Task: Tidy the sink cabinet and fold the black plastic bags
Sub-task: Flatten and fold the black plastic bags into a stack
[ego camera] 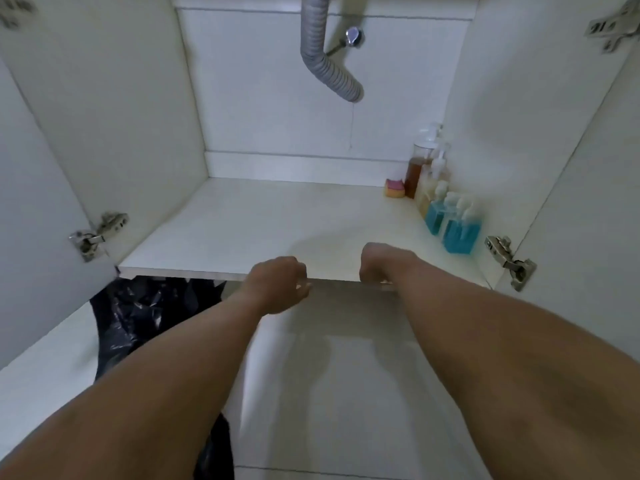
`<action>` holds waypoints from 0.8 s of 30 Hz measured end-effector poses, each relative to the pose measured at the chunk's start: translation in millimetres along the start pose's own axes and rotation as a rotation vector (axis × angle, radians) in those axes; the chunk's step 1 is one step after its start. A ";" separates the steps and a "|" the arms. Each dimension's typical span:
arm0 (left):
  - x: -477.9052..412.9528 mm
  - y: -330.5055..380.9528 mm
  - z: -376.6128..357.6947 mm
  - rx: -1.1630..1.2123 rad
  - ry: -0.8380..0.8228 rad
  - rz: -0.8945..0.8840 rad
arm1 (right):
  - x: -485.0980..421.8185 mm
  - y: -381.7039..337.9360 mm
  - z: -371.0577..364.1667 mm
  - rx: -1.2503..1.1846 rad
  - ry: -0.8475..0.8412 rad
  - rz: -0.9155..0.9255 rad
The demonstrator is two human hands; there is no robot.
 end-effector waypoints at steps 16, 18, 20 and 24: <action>202.2 -185.5 55.2 -0.095 -0.162 0.678 | 21.6 -284.8 -62.1 -0.305 -0.013 0.621; 212.6 -186.2 63.6 -0.125 -0.217 0.670 | 29.9 -307.2 -71.7 -0.281 -0.027 0.679; 213.9 -188.1 69.7 -0.165 -0.285 0.661 | 33.7 -323.9 -84.2 -0.197 -0.030 0.717; 203.4 -194.9 77.0 -0.265 -0.436 0.615 | 35.0 -344.3 -93.4 -0.100 -0.049 0.752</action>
Point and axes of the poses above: each hand's wrist, its own x-axis away from the middle knuckle, its own z-axis out of the back of the hand, y = z × x, the point moved 5 cm from there along -x, towards the middle knuckle, and after that the axes turned 3 degrees about x, right-handed, at the moved point
